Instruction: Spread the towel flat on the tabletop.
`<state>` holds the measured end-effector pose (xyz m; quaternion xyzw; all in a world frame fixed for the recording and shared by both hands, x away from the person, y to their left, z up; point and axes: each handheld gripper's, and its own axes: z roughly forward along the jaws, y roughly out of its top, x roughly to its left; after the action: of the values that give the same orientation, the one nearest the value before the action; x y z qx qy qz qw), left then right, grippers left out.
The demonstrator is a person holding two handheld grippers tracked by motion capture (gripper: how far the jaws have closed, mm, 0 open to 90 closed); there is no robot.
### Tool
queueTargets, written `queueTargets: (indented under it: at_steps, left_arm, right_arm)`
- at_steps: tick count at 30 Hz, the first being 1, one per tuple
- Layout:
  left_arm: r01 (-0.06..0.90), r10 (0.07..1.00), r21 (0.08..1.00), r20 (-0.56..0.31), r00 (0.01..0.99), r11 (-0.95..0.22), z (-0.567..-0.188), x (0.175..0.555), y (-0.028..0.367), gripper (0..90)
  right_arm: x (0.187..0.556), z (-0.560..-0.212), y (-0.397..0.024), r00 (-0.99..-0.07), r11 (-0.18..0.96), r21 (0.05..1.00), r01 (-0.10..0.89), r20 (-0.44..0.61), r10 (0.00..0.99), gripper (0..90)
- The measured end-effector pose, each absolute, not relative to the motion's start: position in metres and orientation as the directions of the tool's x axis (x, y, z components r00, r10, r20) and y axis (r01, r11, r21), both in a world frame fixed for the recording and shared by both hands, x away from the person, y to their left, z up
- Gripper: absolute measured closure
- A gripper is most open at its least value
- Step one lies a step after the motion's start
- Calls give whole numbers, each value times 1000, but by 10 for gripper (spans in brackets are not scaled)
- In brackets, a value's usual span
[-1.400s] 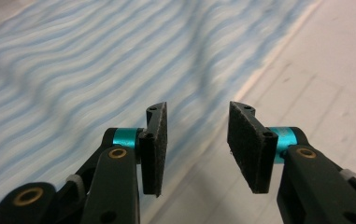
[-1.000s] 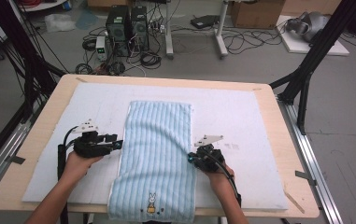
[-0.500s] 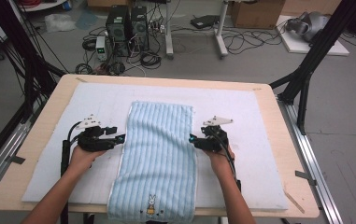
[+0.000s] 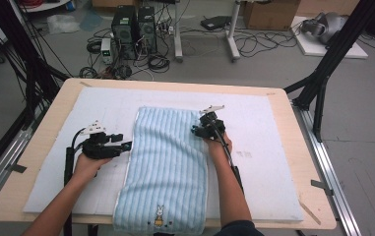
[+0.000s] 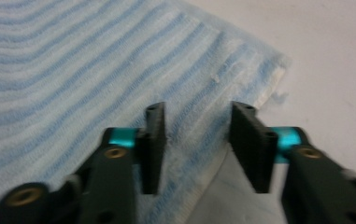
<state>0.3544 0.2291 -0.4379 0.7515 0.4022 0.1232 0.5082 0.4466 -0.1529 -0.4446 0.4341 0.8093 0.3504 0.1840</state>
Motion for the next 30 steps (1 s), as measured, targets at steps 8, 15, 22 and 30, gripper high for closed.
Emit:
queueTargets:
  at_steps: [8,15,22,30]
  left_arm:
    - [484,735,862,-229,638,-151,-439,355,230,407]
    - [490,747,860,-232,624,-142,-440,356,232,408]
    - [494,772,862,-236,590,-114,-436,370,233,420]
    - [494,772,869,-299,561,-22,-426,411,222,433]
  right_arm:
    - [462,-440,-152,-460,424,689,588,-147,876,850]
    - [462,-437,-158,-417,368,713,597,-116,902,609]
    - [439,-418,-173,-452,354,758,548,-88,888,573]
    - [408,-409,-196,-500,365,754,546,-56,864,521]
